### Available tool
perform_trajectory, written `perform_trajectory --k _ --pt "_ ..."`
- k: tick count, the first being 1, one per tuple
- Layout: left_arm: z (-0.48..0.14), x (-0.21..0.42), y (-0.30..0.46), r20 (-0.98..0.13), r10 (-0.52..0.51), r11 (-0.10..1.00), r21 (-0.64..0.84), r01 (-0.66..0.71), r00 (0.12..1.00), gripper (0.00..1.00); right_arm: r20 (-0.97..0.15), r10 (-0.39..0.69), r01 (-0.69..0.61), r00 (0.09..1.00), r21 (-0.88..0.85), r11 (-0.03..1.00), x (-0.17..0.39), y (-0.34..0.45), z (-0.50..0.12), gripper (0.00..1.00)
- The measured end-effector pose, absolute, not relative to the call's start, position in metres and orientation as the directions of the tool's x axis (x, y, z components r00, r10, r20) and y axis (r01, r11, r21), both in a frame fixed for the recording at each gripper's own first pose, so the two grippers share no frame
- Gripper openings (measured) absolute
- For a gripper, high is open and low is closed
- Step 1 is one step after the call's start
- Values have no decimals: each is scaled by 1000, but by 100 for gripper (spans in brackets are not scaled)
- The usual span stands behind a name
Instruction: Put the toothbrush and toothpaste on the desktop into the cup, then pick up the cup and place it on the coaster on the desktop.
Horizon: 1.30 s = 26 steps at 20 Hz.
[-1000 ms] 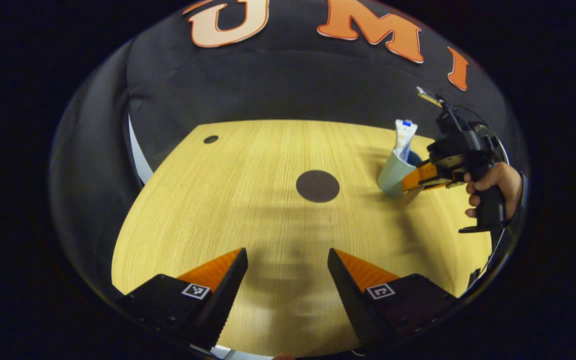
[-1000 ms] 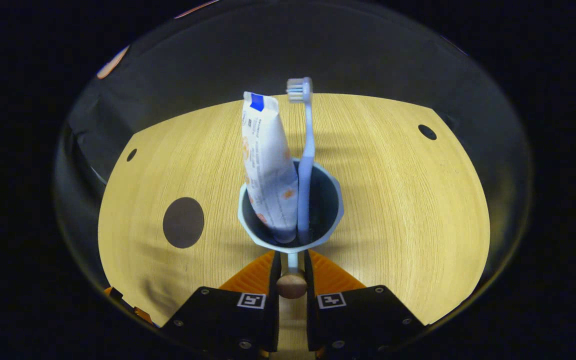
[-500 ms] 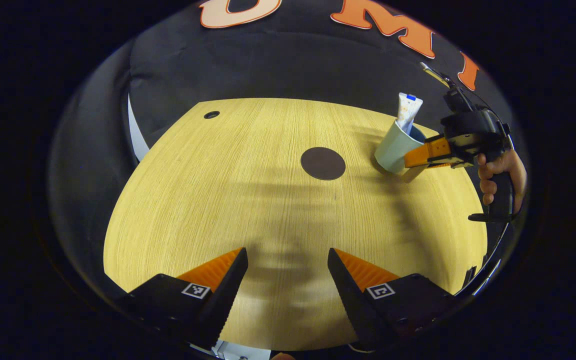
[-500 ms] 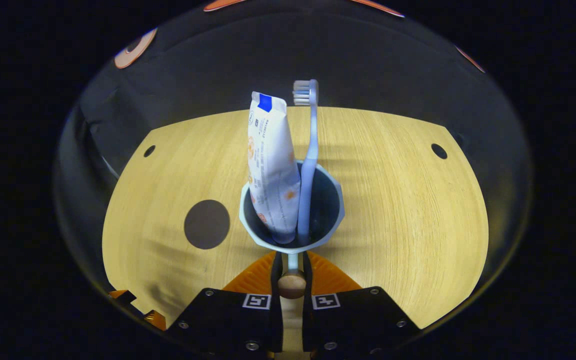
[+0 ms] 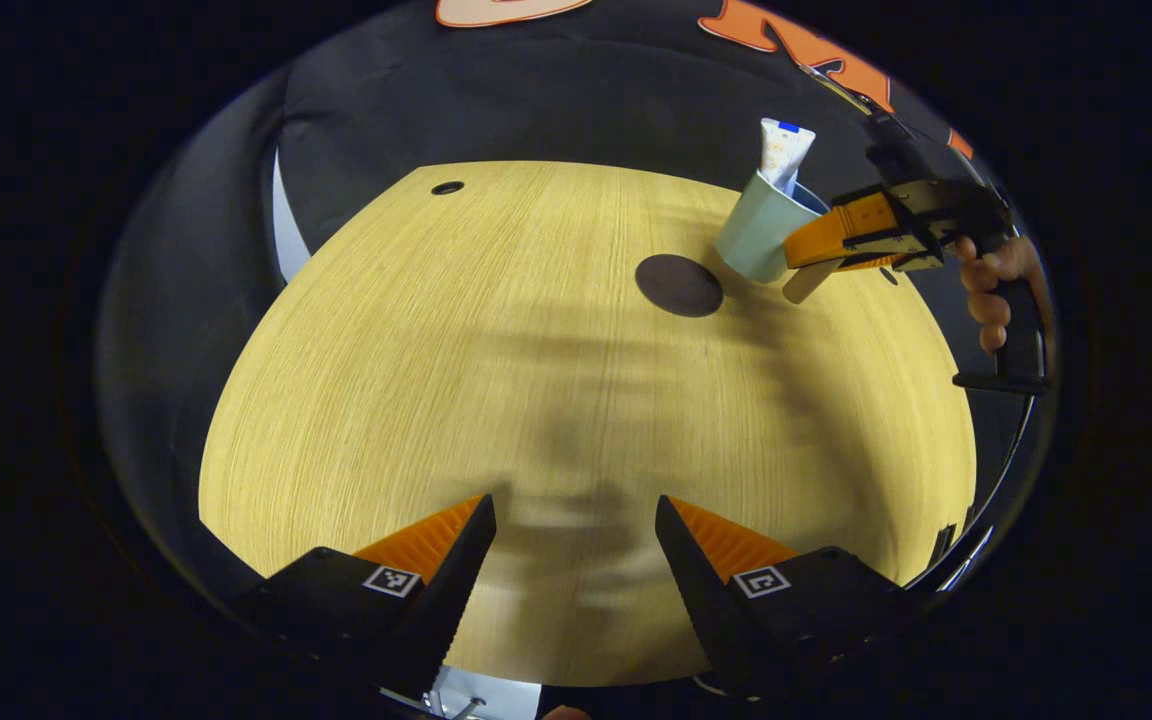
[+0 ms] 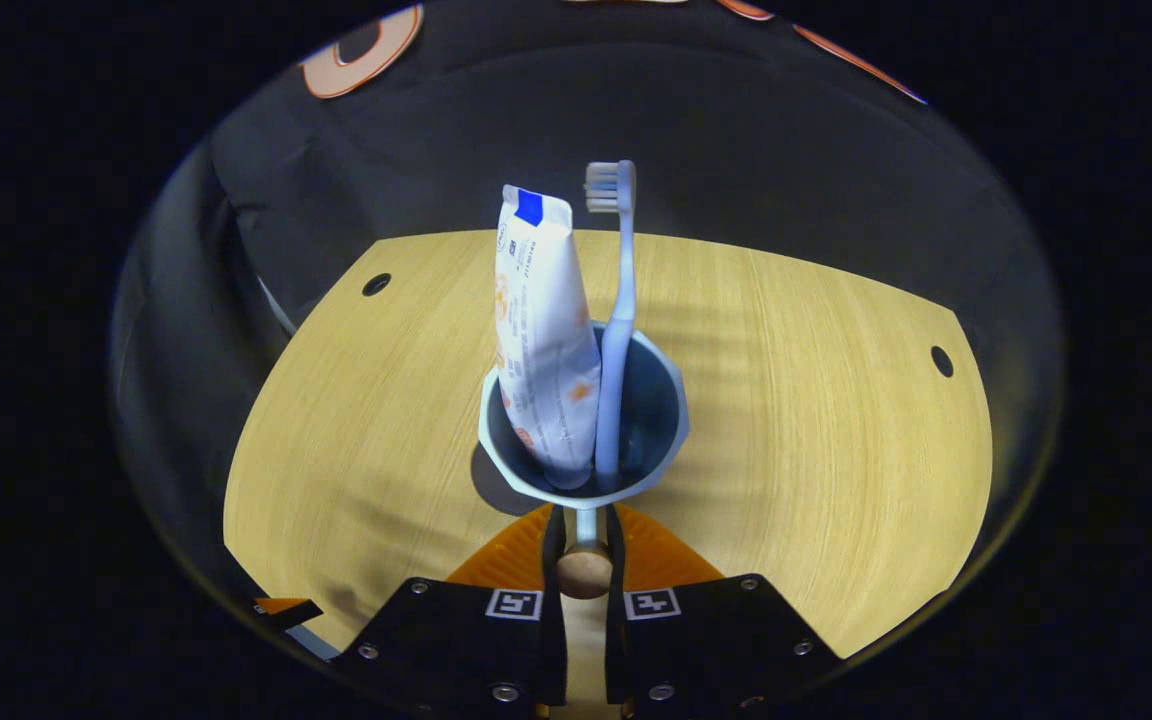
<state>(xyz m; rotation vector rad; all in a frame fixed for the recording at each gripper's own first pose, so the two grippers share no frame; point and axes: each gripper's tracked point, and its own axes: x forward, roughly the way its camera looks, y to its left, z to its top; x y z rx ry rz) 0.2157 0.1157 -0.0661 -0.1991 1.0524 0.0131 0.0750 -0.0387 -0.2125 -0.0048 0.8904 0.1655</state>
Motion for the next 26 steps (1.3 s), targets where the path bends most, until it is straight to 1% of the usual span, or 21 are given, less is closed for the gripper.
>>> perform_trajectory --k 5,8,9,10,12,13,14,15,16,17,18,19,20,21,22,23,24,26 --pt "-47 205 112 -871 -63 976 -156 -152 487 97 -815 159 -200 558 54 978 72 -40 -212 15" --pt "-36 209 109 -874 -64 974 -159 -161 482 98 -839 140 -207 525 33 978 68 -44 -209 16" --pt "-34 210 109 -874 -65 974 -160 -158 481 98 -826 134 -208 547 21 978 73 -45 -203 16" --pt "-33 212 107 -873 -65 975 -158 -154 483 97 -830 130 -202 542 21 979 72 -45 -205 16" --pt "-32 213 103 -870 -68 978 -155 -141 488 98 -830 141 -198 540 38 979 70 -44 -205 21" --pt "-30 214 100 -867 -71 979 -156 -132 494 97 -829 151 -201 539 47 978 70 -45 -203 26" --pt "-28 216 98 -864 -76 981 -154 -118 497 98 -820 166 -202 549 62 977 71 -44 -196 29" --pt "-27 217 95 -862 -79 982 -154 -110 500 98 -812 168 -201 559 65 978 70 -46 -192 24" --pt "-26 219 94 -860 -82 983 -152 -100 503 98 -805 174 -200 567 70 977 69 -47 -188 34" --pt "-25 223 91 -857 -85 985 -150 -89 508 98 -793 180 -199 582 75 977 69 -49 -180 43" --pt "-23 226 89 -854 -86 986 -148 -82 513 98 -783 183 -195 595 80 978 67 -54 -175 48" --pt "-21 229 86 -851 -89 986 -148 -75 517 98 -774 188 -193 605 86 977 66 -56 -170 60" --pt "-19 233 84 -847 -92 987 -148 -67 523 98 -762 193 -187 618 95 978 64 -61 -165 58" --pt "-15 236 82 -841 -93 987 -148 -60 532 98 -749 202 -184 632 108 977 62 -64 -160 72" --pt "-9 240 80 -833 -96 988 -148 -52 545 98 -733 205 -176 648 118 977 59 -70 -153 69" --pt "-2 243 77 -824 -100 988 -150 -46 558 98 -705 209 -165 678 131 978 56 -78 -141 81" --pt "3 249 75 -812 -99 987 -152 -44 575 98 -673 209 -154 709 142 978 52 -88 -129 85" --pt "22 260 71 -782 -101 988 -152 -31 615 98 -620 205 -140 758 152 978 45 -105 -109 88"
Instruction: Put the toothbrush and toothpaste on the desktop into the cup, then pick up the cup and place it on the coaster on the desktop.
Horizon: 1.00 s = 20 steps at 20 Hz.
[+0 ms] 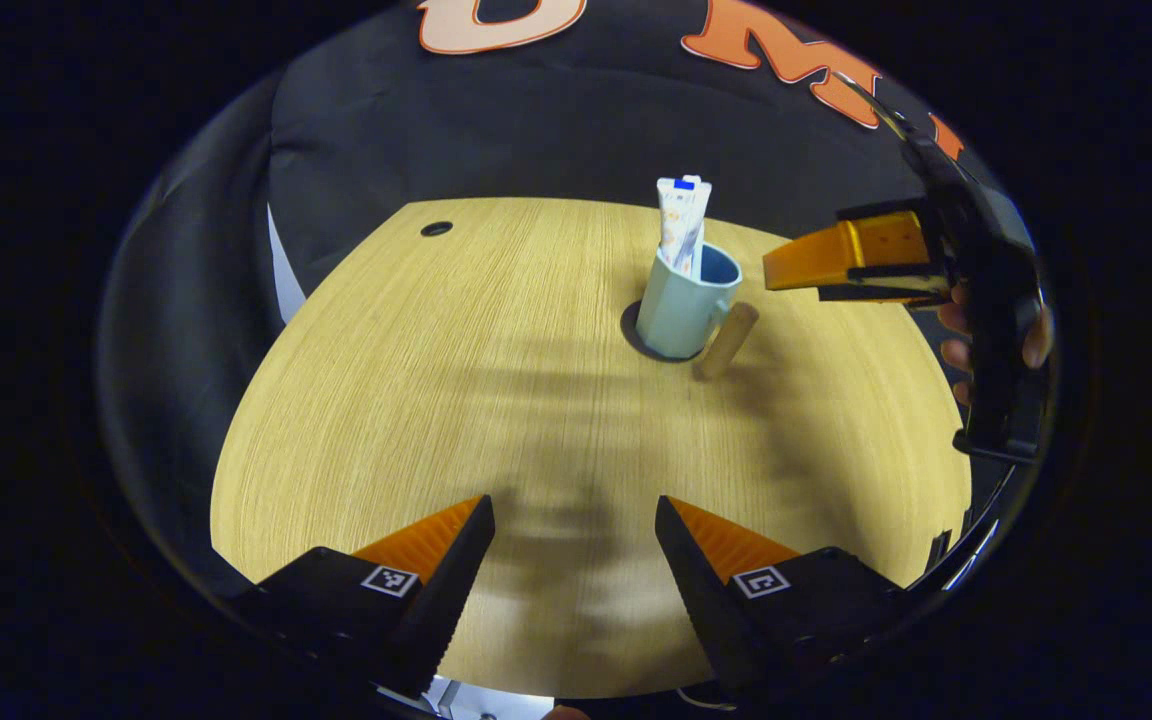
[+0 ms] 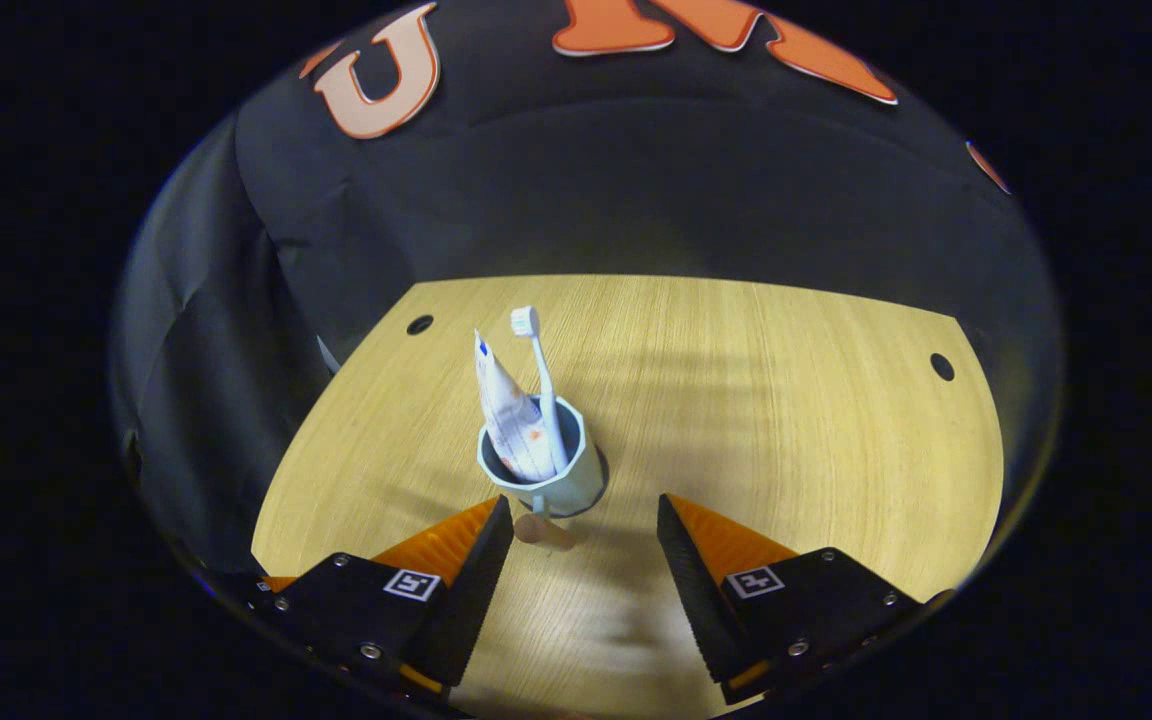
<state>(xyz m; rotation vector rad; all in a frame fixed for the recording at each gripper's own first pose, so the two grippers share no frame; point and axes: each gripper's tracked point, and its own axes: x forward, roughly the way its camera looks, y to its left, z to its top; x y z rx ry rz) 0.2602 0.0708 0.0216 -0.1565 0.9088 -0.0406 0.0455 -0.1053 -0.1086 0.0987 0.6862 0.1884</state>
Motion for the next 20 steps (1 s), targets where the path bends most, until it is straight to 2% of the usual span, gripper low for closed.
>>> perform_trajectory --k 3,7,13,20 --pt "47 285 61 -729 -99 990 -139 -5 677 98 -505 156 -104 849 130 986 32 -145 -66 92" --pt "93 312 47 -632 -104 990 -141 18 768 98 -390 101 -59 915 117 991 7 -186 -27 93" --pt "166 328 26 -477 -107 990 -130 51 872 98 -226 60 -39 972 93 995 -26 -225 23 92" --pt "259 328 8 -194 -73 994 -97 54 978 98 -8 61 -60 998 25 998 -67 -240 71 93"
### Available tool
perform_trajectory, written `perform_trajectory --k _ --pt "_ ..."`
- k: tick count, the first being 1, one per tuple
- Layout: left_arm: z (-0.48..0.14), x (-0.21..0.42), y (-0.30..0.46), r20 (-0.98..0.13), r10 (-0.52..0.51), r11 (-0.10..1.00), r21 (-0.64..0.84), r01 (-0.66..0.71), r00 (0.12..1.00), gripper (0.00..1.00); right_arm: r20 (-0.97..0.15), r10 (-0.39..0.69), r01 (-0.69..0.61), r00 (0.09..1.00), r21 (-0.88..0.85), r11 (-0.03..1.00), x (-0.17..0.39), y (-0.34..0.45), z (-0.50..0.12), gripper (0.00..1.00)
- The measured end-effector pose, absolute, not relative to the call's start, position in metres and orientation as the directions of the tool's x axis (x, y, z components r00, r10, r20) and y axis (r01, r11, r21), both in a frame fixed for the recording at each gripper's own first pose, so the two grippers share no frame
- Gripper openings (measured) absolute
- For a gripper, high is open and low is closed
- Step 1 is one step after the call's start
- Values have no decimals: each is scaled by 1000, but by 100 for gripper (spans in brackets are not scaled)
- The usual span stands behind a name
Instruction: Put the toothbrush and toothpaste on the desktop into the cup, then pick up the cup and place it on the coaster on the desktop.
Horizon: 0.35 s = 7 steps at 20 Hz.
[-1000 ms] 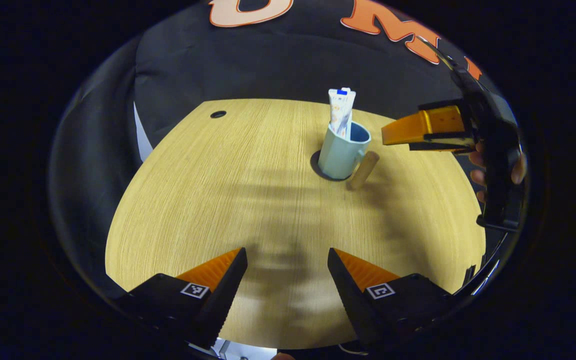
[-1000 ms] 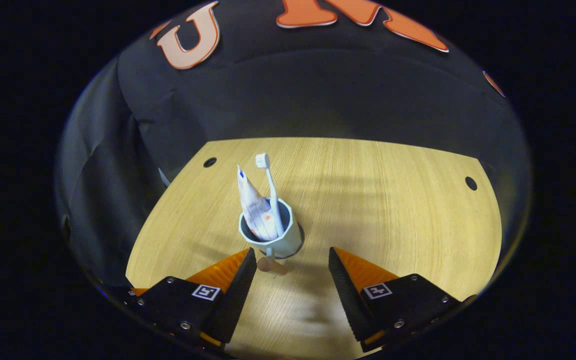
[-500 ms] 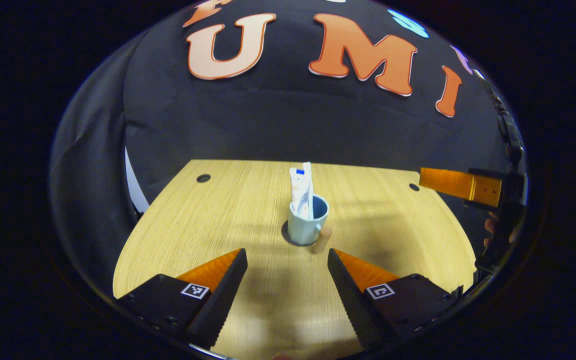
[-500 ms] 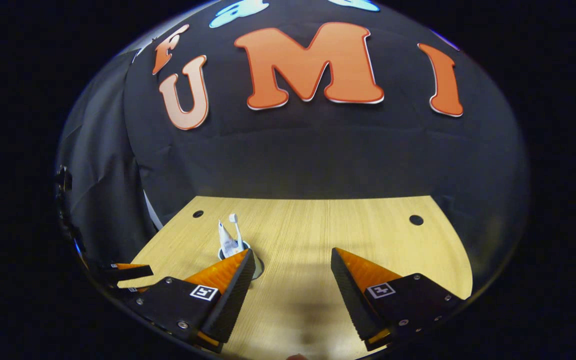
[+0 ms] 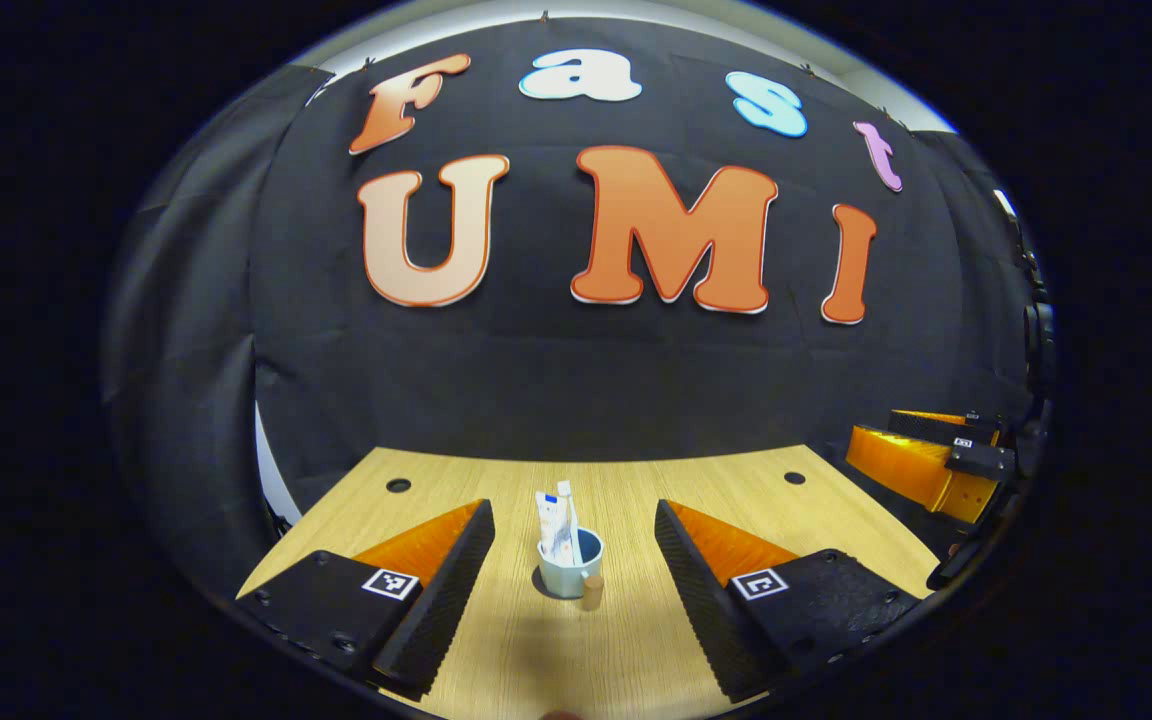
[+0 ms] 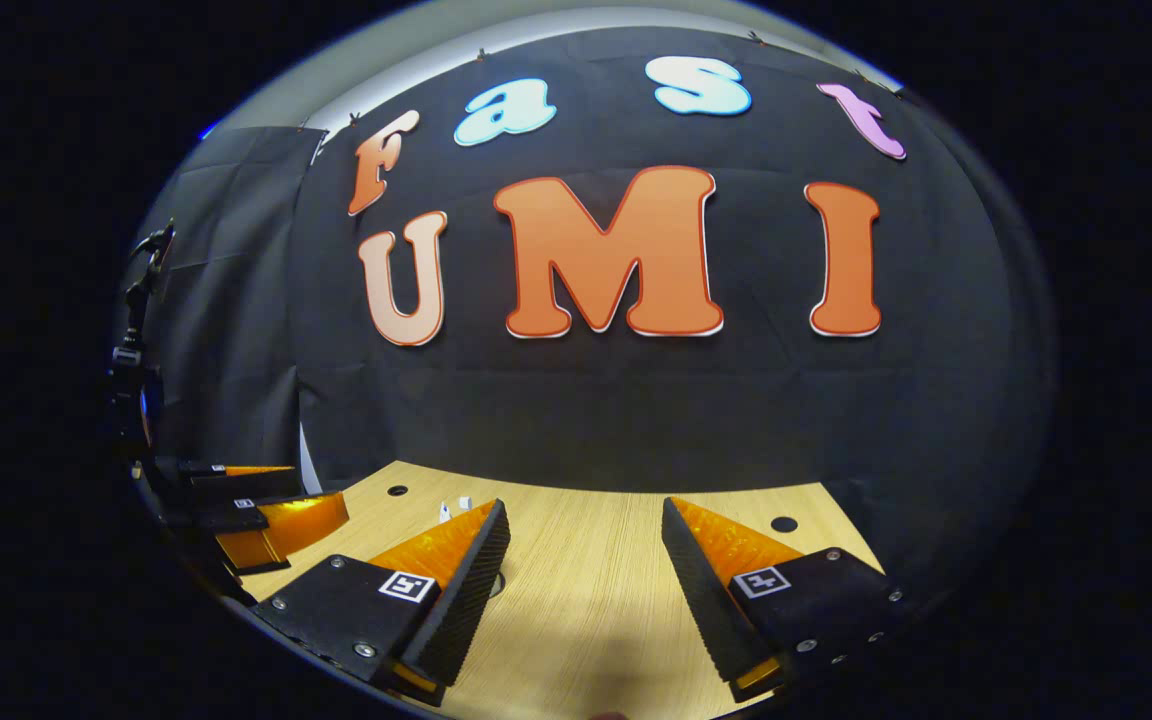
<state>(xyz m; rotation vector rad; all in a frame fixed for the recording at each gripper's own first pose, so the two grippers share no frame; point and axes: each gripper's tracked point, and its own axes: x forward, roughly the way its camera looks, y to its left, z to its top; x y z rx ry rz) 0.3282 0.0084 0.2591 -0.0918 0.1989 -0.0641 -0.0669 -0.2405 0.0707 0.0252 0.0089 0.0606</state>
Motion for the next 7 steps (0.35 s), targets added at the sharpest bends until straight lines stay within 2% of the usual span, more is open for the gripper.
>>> perform_trajectory --k 7 --pt "292 311 26 -55 4 999 -52 -7 999 97 43 101 -102 994 25 995 -79 -229 75 93"
